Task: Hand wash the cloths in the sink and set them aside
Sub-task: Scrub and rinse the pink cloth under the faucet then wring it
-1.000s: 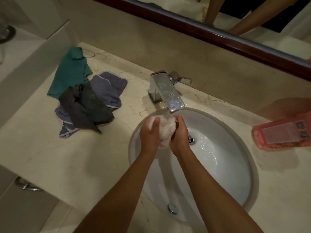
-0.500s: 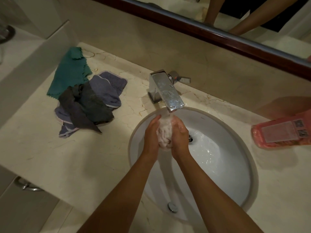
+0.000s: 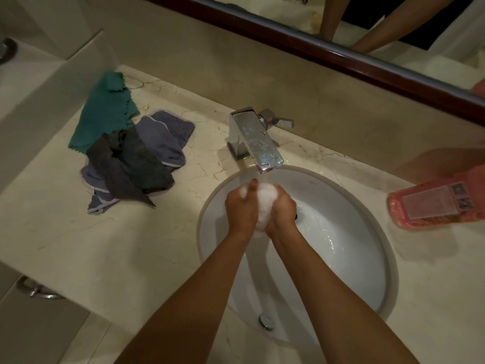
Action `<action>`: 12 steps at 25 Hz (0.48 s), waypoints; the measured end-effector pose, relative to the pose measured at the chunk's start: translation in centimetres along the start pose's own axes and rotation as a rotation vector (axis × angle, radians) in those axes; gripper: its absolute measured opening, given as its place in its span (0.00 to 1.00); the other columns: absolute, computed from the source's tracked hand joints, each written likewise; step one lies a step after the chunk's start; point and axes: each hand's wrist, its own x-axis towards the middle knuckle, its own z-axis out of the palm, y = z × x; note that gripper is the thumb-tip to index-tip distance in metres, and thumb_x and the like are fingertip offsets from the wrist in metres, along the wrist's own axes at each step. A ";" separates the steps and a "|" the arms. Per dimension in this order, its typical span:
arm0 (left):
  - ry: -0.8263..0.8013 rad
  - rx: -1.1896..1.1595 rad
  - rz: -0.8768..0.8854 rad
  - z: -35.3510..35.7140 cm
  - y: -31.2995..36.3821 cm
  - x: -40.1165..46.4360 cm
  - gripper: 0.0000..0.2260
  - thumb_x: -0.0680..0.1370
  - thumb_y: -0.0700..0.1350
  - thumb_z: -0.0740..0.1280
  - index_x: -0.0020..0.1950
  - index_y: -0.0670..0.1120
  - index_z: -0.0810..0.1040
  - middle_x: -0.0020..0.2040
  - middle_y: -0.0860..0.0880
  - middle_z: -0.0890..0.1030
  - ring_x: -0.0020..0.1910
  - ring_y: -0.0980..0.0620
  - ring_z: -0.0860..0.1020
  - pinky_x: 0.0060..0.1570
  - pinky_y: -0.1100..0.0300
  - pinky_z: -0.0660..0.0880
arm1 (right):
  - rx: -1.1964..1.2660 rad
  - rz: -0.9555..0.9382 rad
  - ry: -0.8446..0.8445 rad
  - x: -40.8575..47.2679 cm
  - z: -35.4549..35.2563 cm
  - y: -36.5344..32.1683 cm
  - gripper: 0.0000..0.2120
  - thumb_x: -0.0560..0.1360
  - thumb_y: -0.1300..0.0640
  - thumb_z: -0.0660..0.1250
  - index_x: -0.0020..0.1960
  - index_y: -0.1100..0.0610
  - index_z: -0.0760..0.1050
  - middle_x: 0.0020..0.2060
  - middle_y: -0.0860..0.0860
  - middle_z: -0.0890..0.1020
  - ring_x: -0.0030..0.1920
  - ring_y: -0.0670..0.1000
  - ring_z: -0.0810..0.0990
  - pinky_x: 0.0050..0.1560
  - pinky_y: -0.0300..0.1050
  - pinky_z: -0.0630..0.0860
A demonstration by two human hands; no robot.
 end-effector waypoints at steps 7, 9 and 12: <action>0.032 0.020 -0.039 -0.3 0.8 0.0 0.20 0.84 0.55 0.59 0.36 0.48 0.76 0.35 0.51 0.79 0.38 0.53 0.79 0.39 0.63 0.73 | -0.160 -0.163 -0.148 -0.2 -1.1 0.1 0.15 0.82 0.44 0.58 0.61 0.48 0.78 0.59 0.50 0.82 0.58 0.53 0.82 0.56 0.50 0.79; -0.013 0.019 -0.053 -0.5 0.8 -0.2 0.15 0.84 0.56 0.59 0.45 0.51 0.79 0.44 0.51 0.82 0.45 0.54 0.80 0.47 0.59 0.76 | -0.266 -0.356 -0.198 -0.8 -1.3 1.0 0.11 0.83 0.48 0.59 0.61 0.36 0.74 0.63 0.43 0.76 0.60 0.45 0.77 0.57 0.45 0.77; -0.088 0.079 -0.015 -0.5 0.5 -0.7 0.16 0.85 0.56 0.57 0.67 0.52 0.77 0.62 0.52 0.79 0.58 0.54 0.77 0.59 0.56 0.72 | -0.323 -0.489 -0.236 -1.1 -1.1 2.0 0.13 0.82 0.51 0.63 0.56 0.31 0.73 0.57 0.34 0.78 0.57 0.35 0.77 0.54 0.34 0.76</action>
